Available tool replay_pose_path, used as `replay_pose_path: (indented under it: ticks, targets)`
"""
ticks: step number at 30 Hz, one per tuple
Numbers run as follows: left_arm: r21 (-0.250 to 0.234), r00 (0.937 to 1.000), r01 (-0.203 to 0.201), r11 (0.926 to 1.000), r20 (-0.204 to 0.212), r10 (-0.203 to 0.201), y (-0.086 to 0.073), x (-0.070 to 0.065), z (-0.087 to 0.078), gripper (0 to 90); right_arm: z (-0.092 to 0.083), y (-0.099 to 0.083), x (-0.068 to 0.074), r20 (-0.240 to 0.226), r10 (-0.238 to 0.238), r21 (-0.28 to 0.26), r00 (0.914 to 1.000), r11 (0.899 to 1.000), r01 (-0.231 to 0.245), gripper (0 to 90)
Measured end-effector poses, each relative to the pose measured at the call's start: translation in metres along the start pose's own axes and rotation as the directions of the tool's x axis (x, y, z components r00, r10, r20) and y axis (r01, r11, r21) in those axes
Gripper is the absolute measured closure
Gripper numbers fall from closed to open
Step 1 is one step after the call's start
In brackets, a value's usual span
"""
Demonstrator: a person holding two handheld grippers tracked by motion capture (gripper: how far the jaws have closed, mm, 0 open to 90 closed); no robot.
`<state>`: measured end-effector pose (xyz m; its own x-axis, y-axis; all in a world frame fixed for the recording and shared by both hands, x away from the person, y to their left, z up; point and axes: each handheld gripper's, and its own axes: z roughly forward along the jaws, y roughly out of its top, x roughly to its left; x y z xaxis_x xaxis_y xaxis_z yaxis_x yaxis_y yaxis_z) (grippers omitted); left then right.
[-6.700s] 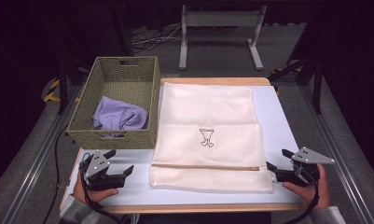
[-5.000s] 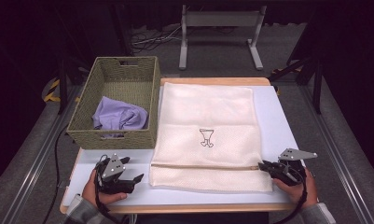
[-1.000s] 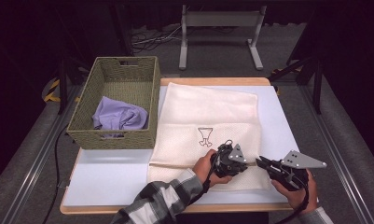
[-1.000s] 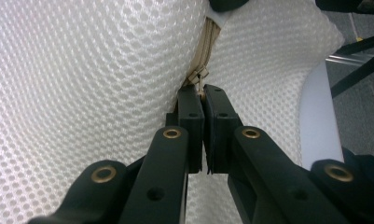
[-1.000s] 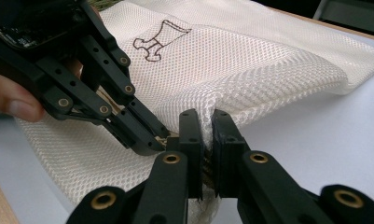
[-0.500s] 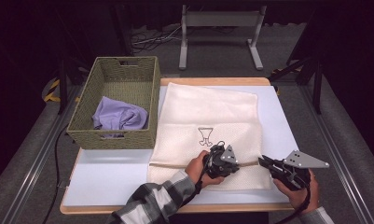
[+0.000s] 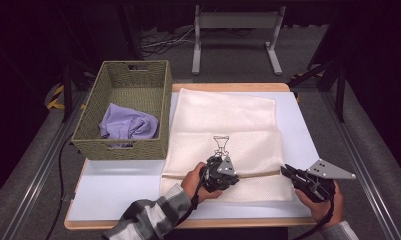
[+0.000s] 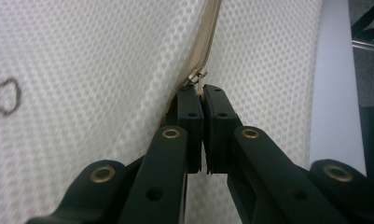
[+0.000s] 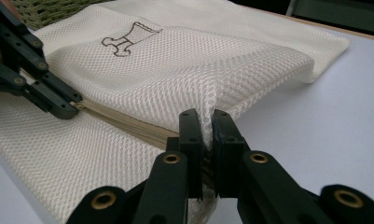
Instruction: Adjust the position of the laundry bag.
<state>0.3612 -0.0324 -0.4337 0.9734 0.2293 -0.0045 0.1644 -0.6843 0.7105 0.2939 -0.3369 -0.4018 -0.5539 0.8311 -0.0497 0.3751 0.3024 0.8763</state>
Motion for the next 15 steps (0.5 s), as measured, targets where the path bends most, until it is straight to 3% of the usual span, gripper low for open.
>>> replay_pose_path:
  ticks: [10,15]
  targets:
    - [0.017,0.9996,0.018,0.9997,-0.023,-0.018,-0.017,0.01,-0.018,87.1,0.005,-0.001,-0.005,0.021,0.03,0.008,0.9993,1.0,-0.03,84.7]
    - [0.014,0.9989,0.038,0.9992,-0.027,-0.038,-0.026,0.016,-0.026,87.1,0.013,0.004,-0.007,0.047,0.022,0.014,0.9986,1.0,-0.023,84.8]
